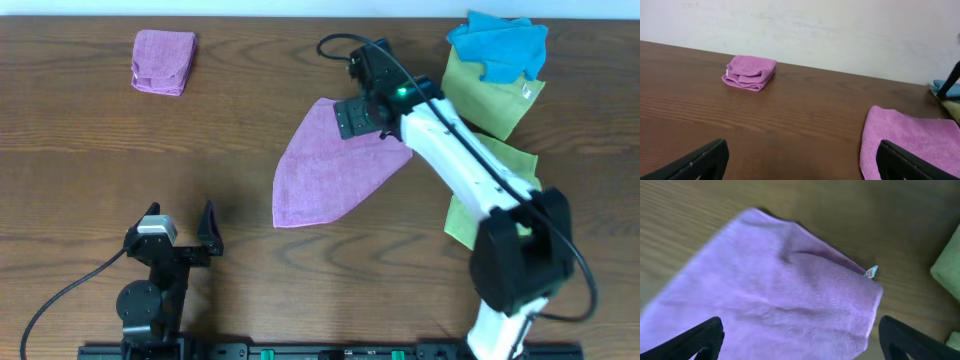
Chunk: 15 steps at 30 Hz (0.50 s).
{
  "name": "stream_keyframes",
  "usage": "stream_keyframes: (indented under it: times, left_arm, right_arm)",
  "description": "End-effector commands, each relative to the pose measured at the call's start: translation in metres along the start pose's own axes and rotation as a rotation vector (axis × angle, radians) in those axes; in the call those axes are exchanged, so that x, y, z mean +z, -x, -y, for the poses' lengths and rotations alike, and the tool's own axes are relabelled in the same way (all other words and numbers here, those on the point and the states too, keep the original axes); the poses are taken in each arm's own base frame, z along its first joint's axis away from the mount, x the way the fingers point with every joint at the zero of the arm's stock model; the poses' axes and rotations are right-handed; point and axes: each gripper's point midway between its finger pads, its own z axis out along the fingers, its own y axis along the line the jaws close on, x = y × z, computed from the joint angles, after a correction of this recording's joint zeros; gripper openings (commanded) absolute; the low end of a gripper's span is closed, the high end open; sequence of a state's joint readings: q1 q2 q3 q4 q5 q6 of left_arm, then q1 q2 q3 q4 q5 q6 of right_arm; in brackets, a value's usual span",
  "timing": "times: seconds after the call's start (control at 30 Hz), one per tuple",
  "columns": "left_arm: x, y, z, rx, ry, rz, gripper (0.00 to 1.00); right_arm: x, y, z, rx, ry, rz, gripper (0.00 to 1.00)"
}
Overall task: Fold the cloth
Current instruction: 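Lower the pink cloth onto the table center with the right gripper and release, then move the right gripper back right and raise the left arm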
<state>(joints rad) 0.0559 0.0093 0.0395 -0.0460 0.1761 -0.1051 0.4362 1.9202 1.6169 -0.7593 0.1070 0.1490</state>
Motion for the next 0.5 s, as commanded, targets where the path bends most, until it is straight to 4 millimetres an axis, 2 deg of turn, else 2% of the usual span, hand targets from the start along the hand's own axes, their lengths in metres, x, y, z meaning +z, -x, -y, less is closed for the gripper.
stream_keyframes:
  times: [0.0,0.1,0.2,0.3,0.47]
  left_arm:
    - [0.003,-0.018,-0.004,-0.007,0.009,-0.04,0.95]
    - [0.003,-0.017,-0.002,-0.011,-0.001,-0.034,0.95]
    - [0.003,-0.017,0.002,-0.032,-0.022,-0.037,0.96]
    - [0.001,-0.02,0.02,-0.106,-0.123,-0.061,0.96]
    - [0.001,-0.015,0.026,-0.121,-0.156,-0.045,0.95]
  right_arm:
    - [-0.057,0.026,-0.006,-0.003,0.057,0.124,0.99]
    - [-0.093,0.029,-0.004,0.001,0.077,0.172,0.99]
    - [-0.114,0.022,-0.002,-0.002,0.082,0.169,0.99]
    - [-0.118,0.011,0.003,-0.001,0.077,0.133,0.99]
    - [-0.117,-0.005,0.0,-0.006,0.098,0.069,0.99]
